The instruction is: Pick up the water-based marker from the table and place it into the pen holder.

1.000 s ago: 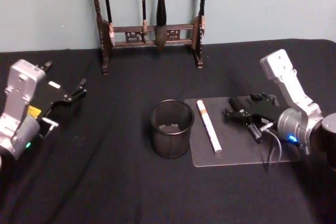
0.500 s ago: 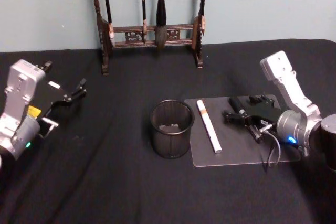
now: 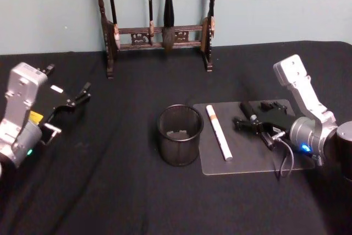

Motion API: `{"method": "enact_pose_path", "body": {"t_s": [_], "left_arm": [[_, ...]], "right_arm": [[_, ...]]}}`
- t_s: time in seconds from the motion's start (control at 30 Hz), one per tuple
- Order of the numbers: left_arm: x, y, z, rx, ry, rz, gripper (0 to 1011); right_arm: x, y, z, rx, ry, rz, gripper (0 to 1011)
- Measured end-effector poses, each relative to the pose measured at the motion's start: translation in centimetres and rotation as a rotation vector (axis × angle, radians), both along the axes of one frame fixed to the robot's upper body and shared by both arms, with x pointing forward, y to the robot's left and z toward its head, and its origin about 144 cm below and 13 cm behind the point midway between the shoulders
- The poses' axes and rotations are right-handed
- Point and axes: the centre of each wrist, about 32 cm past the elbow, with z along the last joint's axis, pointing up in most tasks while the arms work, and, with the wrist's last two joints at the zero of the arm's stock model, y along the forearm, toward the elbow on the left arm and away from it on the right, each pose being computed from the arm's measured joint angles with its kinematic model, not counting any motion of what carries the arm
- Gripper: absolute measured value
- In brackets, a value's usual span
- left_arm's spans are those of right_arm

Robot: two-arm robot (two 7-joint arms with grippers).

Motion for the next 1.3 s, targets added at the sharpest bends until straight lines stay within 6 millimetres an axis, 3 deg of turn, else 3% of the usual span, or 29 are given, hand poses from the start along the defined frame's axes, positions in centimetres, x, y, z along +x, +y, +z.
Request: {"method": "enact_pose_path", "body": {"t_s": [1.07,1.3], "left_arm": [[0.00,0.00,0.00,0.000,0.000,0.000,1001],[0.00,0.00,0.00,0.000,0.000,0.000,1001]], "right_arm": [[-0.25,0.08,-0.24,0.002,0.007,0.004,999],[-0.24,0.08,-0.23,0.003,0.008,0.004,850]]}}
